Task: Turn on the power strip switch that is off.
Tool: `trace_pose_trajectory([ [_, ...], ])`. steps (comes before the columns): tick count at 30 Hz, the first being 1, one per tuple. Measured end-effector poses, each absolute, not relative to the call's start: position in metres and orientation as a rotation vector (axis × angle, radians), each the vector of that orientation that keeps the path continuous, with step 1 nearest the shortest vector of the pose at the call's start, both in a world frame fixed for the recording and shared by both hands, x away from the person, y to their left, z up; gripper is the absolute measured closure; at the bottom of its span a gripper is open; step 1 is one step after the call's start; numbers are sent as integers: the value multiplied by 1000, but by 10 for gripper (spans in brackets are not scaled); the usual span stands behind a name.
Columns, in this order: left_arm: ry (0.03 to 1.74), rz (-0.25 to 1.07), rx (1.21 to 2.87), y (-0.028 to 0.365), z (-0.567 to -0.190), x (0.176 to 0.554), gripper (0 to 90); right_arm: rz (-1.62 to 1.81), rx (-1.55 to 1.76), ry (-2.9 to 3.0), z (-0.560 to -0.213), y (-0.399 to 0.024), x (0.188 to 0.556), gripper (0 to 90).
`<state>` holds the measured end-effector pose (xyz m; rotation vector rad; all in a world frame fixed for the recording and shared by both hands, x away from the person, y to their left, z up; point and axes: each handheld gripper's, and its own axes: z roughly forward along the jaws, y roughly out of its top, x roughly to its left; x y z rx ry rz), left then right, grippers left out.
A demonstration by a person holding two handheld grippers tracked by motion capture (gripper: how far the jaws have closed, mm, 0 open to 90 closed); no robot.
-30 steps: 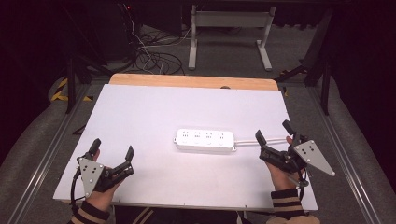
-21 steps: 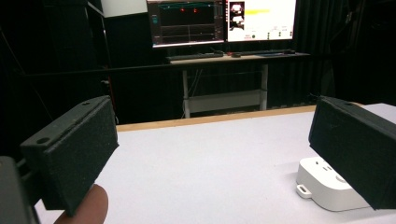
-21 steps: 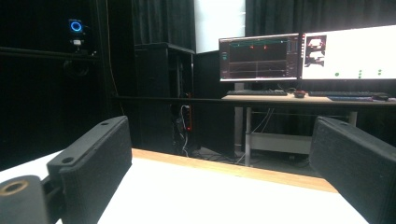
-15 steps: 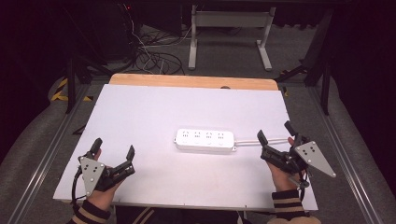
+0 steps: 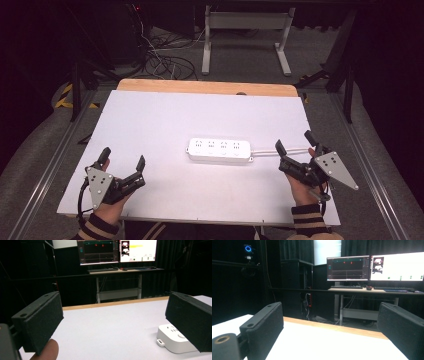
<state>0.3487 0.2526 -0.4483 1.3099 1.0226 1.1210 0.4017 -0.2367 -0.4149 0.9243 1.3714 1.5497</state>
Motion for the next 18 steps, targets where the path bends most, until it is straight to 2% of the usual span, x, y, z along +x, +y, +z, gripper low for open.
trace_pose_trajectory([
  [18,1018,1120,1312,251,-448,349,19,1528,928,1396,-417,-235,401,83],
])
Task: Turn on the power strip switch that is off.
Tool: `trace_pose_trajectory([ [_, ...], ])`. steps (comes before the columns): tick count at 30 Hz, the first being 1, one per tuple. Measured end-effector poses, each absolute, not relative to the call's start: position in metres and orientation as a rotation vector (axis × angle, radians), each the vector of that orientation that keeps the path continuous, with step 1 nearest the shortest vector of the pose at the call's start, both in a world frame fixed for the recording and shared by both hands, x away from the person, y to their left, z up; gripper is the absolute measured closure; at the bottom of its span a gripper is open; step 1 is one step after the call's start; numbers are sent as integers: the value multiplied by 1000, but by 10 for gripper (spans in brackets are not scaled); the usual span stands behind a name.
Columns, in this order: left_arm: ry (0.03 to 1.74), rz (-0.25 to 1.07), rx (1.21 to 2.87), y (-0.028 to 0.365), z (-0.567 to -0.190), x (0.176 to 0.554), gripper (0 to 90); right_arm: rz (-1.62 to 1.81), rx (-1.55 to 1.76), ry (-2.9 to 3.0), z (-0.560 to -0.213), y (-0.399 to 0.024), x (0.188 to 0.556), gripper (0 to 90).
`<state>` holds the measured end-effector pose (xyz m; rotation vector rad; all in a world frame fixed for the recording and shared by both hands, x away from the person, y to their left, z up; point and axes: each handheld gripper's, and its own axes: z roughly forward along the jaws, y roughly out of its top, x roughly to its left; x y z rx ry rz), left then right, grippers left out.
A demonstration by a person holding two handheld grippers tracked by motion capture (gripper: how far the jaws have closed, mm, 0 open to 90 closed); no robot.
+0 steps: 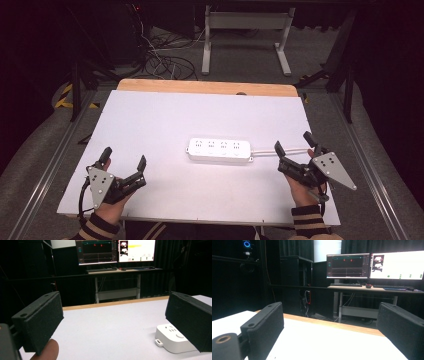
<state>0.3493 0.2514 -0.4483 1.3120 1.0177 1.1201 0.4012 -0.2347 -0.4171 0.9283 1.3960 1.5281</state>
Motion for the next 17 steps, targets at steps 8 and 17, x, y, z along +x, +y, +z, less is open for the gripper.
trace_pose_trajectory([
  [8,1019,1120,1312,252,-448,349,19,1522,928,1400,-417,-234,402,84],
  [17,1018,1121,1312,252,-448,350,19,1510,937,1406,-418,-233,403,89],
])
